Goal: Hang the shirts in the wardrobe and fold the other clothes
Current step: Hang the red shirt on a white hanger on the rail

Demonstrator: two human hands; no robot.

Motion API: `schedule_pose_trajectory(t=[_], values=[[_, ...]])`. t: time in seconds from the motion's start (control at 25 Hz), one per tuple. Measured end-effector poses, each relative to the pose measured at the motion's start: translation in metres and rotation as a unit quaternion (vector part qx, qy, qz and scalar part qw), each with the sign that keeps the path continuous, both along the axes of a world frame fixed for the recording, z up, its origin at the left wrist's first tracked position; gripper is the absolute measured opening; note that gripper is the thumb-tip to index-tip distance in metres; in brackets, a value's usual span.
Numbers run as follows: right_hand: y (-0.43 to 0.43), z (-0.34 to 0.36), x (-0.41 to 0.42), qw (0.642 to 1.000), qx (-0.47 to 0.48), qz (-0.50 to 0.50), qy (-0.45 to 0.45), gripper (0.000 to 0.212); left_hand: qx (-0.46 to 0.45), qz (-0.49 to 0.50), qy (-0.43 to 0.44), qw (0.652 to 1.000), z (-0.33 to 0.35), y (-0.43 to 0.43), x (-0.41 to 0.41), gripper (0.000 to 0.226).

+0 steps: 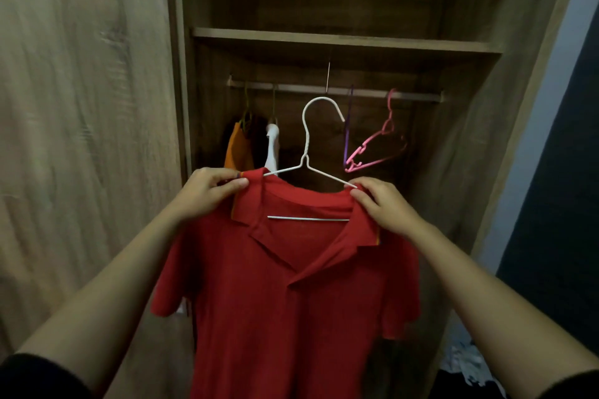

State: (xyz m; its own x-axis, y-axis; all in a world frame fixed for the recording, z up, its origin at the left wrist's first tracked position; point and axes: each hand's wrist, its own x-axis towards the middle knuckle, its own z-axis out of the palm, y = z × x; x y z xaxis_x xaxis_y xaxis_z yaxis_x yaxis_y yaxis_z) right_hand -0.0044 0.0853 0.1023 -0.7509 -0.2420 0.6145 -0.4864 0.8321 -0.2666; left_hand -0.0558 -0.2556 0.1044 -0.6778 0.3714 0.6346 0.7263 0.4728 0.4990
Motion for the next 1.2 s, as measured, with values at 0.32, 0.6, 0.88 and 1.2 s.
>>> schedule_pose_trajectory(t=[0.32,0.6,0.88,1.2], values=[[0.004,0.023,0.005,0.987,-0.14,-0.027,0.069,0.013,-0.07,0.059,0.076,0.993,-0.005,-0.001,0.007,0.03],[0.019,0.024,0.011,0.994,-0.077,0.025,-0.073,0.032,-0.004,0.031,0.131,0.991,-0.006,0.003,0.002,0.037],[0.014,0.025,0.009,0.998,-0.045,-0.01,0.032,0.027,-0.023,0.003,0.123,0.992,0.014,0.014,0.0,0.049],[0.013,0.045,0.005,0.985,-0.077,-0.084,0.134,0.02,0.095,0.063,0.025,0.993,0.007,-0.012,-0.007,0.022]])
